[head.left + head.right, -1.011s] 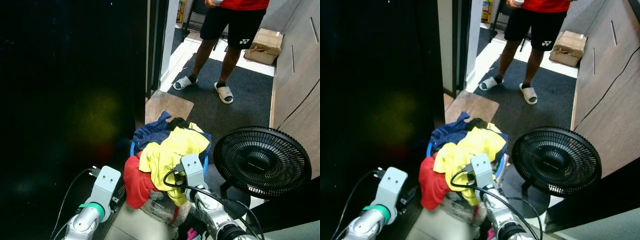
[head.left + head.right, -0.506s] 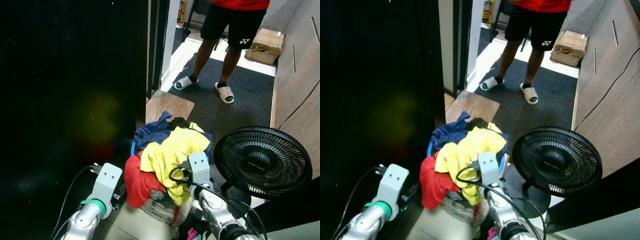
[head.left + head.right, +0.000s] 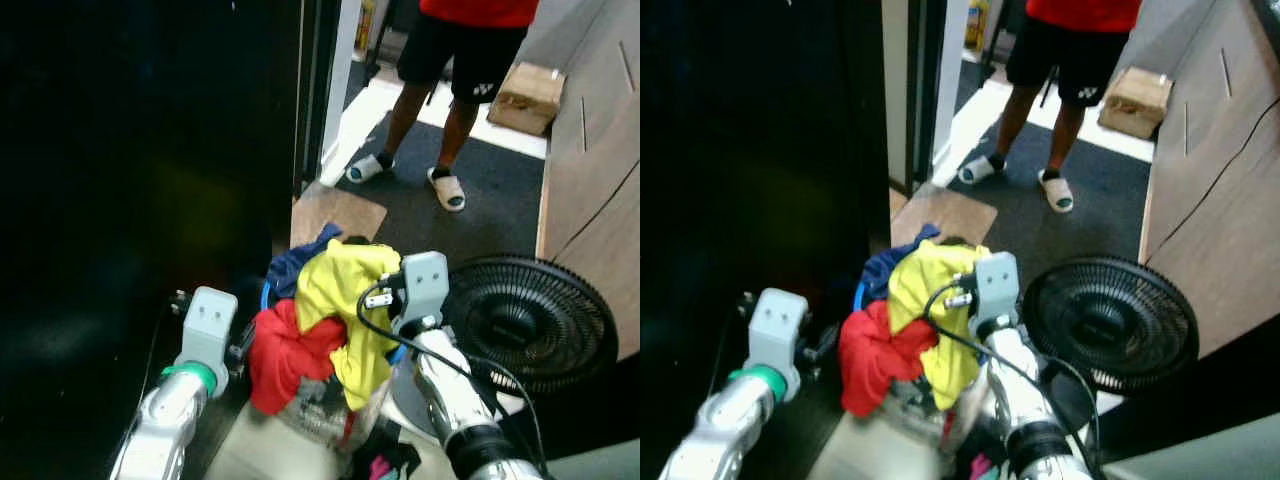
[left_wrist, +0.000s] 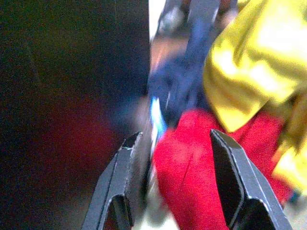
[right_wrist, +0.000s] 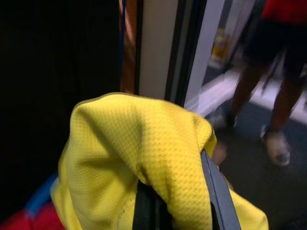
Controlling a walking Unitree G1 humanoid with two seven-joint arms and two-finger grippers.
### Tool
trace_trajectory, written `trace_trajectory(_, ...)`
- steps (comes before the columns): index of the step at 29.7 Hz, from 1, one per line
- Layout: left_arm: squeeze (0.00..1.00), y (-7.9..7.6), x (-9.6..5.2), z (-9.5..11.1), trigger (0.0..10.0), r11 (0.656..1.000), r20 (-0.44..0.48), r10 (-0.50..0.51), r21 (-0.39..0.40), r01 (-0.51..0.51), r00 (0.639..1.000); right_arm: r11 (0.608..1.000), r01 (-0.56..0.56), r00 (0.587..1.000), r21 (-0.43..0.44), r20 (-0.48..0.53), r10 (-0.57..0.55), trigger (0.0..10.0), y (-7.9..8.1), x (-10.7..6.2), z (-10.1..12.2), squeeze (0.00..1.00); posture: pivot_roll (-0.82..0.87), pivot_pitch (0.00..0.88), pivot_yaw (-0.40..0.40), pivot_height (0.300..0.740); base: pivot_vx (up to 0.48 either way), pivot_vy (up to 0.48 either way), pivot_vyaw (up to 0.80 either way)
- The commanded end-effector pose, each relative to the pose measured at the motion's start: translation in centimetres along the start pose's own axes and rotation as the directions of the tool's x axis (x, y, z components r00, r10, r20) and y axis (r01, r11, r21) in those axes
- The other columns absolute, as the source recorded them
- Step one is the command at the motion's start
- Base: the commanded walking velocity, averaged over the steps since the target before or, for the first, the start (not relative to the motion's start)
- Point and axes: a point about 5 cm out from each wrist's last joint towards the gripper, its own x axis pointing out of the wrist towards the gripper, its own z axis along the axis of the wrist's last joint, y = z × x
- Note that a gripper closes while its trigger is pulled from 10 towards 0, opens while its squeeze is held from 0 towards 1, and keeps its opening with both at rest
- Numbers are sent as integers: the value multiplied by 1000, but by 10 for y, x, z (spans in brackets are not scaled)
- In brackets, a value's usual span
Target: Clothes washing
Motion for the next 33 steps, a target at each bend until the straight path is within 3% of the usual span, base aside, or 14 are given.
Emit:
trace_trajectory(1,0,10,0,31,10000,999,110,38,-19,-36,993,1000,-13,997,-6,75,14,10000,3,3,22,0,171,13,-28,740,0,0,0)
trace_trajectory(4,0,10,1,38,10000,999,134,37,-21,-34,990,1000,-21,994,-11,103,22,10000,5,5,31,0,165,5,-29,740,0,0,0)
trace_trajectory(6,0,7,5,67,10000,999,226,28,-42,-19,974,998,-32,974,-51,223,43,10000,11,13,67,0,158,0,-33,740,0,0,0)
trace_trajectory(11,0,0,8,99,10000,998,329,10,-60,10,944,995,-28,941,-97,334,59,10000,13,20,100,0,157,0,-37,740,0,0,0)
trace_trajectory(12,0,-7,8,135,10000,994,435,1,-101,47,900,990,-33,930,-136,360,80,10000,10,23,115,0,147,0,-50,740,0,0,0)
trace_trajectory(13,0,-7,8,135,10000,994,435,1,-101,47,900,990,-33,930,-136,360,80,10000,10,23,115,0,147,0,-50,740,0,0,0)
trace_trajectory(14,0,-9,6,148,10000,991,475,-3,-118,67,880,987,-38,935,-154,343,89,10000,7,22,113,0,145,0,-52,740,0,0,0)
trace_trajectory(15,0,-9,5,152,10000,990,492,-7,-122,77,871,985,-41,957,-169,278,88,10000,3,19,95,0,145,0,-54,740,0,0,0)
trace_trajectory(18,0,-9,5,149,10000,990,482,-12,-117,78,876,982,-47,975,-185,206,86,10000,1,14,77,0,149,0,-59,740,0,0,0)
trace_trajectory(20,0,-12,5,114,10000,994,377,-35,-84,71,925,977,-61,998,-205,1,63,10000,-5,-5,24,0,143,0,-65,740,0,0,0)
trace_trajectory(22,0,-12,5,114,10000,994,377,-35,-84,71,925,977,-61,998,-205,1,63,10000,-5,-5,24,0,143,0,-65,740,0,0,0)
trace_trajectory(24,0,-20,2,77,10000,996,265,-63,-48,79,962,973,-66,989,-219,-141,35,10000,-13,-27,-11,0,144,0,-71,740,0,0,0)
trace_trajectory(28,0,-25,1,63,10000,997,223,-73,-22,79,972,970,-78,985,-229,-166,40,10000,-15,-32,-15,0,138,0,-73,740,0,0,0)
trace_trajectory(33,0,-27,11,62,10000,999,233,-43,30,37,971,956,-124,990,-267,-102,100,10000,-8,-18,0,0,124,0,-63,740,0,0,0)
